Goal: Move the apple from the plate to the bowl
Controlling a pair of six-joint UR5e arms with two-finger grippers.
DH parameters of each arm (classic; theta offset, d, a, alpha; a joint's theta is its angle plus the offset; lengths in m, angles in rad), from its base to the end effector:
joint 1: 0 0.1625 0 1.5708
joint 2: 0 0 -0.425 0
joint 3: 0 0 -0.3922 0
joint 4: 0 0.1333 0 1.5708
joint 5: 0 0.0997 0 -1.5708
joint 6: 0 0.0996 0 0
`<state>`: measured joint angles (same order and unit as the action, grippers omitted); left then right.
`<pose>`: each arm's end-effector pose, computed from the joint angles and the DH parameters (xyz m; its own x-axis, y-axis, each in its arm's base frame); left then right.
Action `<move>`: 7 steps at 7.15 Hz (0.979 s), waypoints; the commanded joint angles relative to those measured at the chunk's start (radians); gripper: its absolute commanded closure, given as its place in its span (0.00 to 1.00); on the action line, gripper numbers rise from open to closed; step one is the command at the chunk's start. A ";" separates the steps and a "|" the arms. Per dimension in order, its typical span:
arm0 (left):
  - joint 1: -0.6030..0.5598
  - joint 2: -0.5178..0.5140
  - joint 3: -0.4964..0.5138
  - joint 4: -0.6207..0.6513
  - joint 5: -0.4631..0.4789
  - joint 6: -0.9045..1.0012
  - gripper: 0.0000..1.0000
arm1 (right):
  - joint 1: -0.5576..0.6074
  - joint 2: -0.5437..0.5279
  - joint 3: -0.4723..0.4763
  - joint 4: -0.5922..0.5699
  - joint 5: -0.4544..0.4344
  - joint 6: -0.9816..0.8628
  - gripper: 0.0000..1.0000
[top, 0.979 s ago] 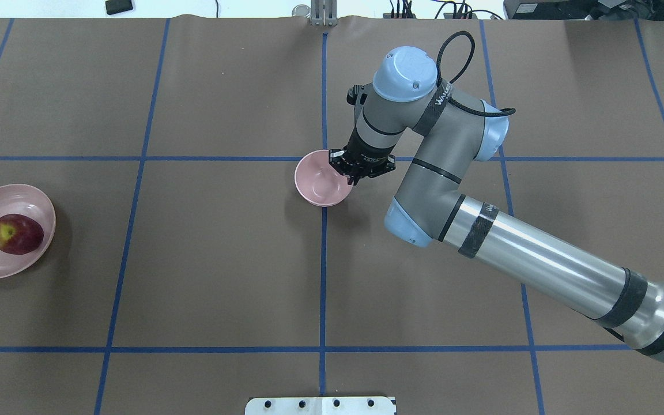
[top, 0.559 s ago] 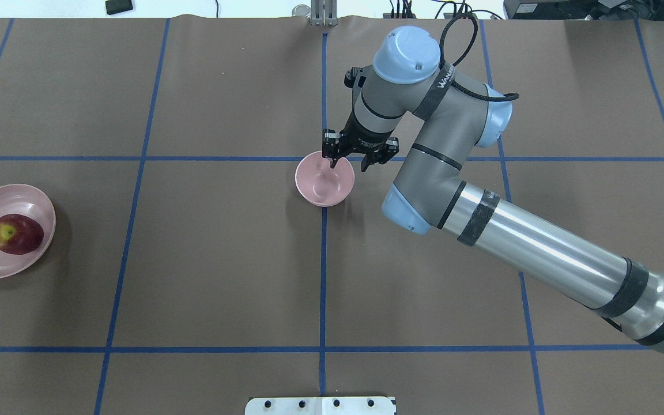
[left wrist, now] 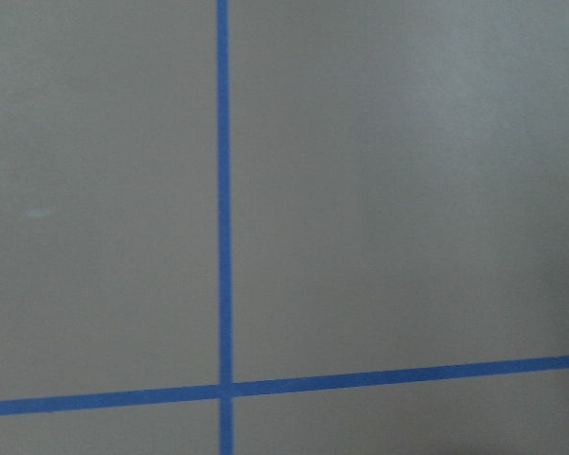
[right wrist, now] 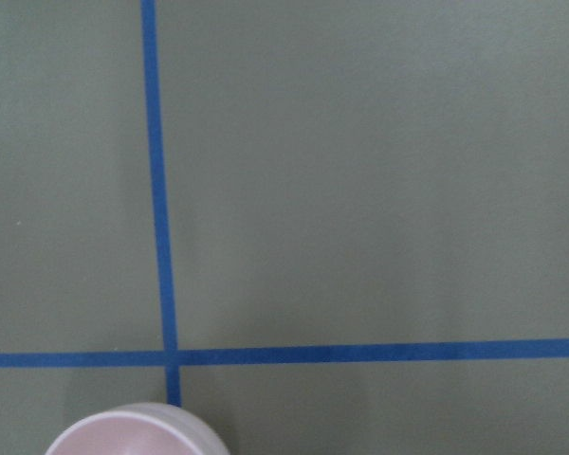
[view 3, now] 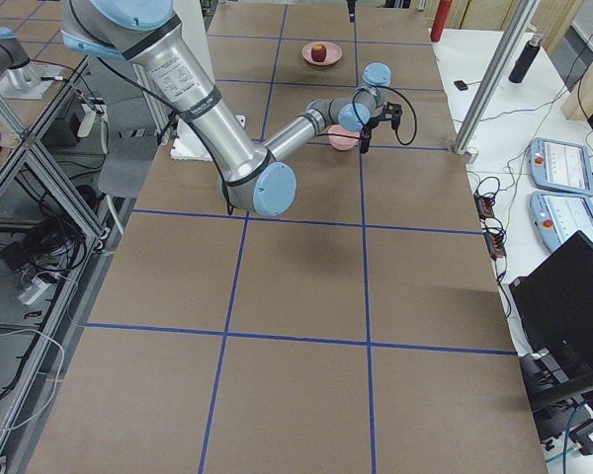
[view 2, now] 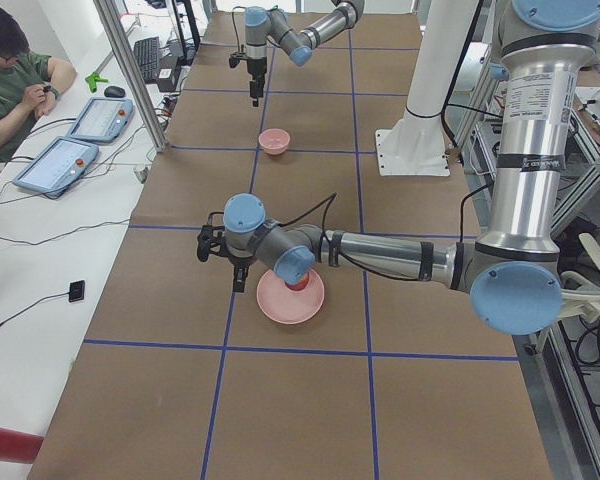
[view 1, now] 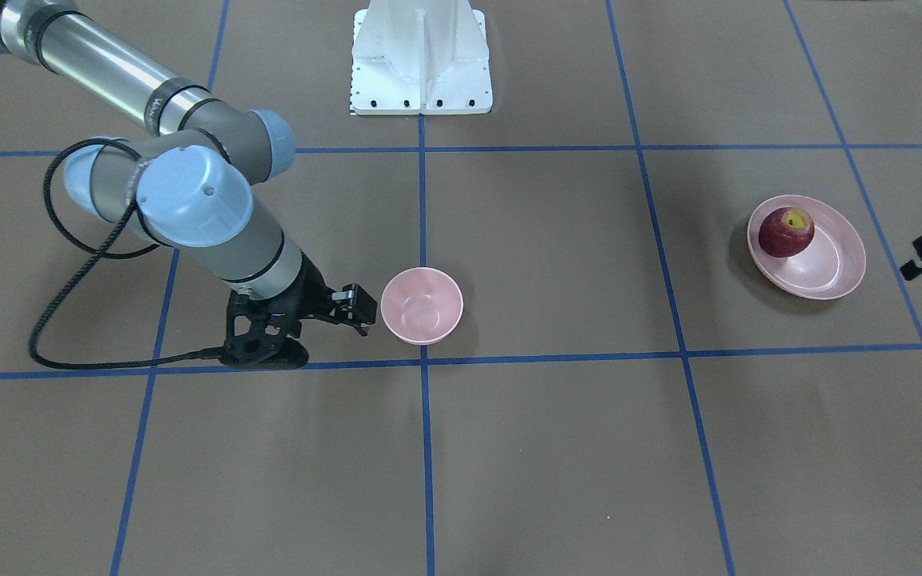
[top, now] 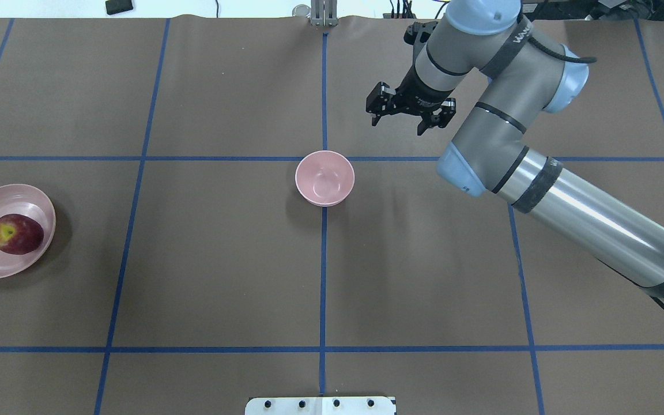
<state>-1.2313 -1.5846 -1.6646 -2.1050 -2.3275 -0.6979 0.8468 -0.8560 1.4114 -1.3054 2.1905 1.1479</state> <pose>0.1116 -0.5110 0.5437 0.5919 -0.0029 -0.8060 0.1482 0.9833 0.1053 -0.4330 -0.6037 0.2590 0.5465 0.1137 0.8297 -0.1141 0.9916 -0.0607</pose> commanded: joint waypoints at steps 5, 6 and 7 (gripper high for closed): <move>0.308 0.138 -0.142 0.002 0.227 -0.203 0.02 | 0.060 -0.098 0.050 0.000 0.023 -0.066 0.00; 0.308 0.146 -0.142 0.002 0.227 -0.198 0.02 | 0.060 -0.098 0.050 0.000 0.023 -0.066 0.00; 0.306 0.150 -0.142 0.002 0.227 -0.195 0.02 | 0.060 -0.098 0.050 0.000 0.023 -0.066 0.00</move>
<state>-0.9268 -1.4414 -1.8069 -2.1031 -2.1029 -0.8967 0.9064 -0.9535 1.4618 -1.3054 2.2133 1.0819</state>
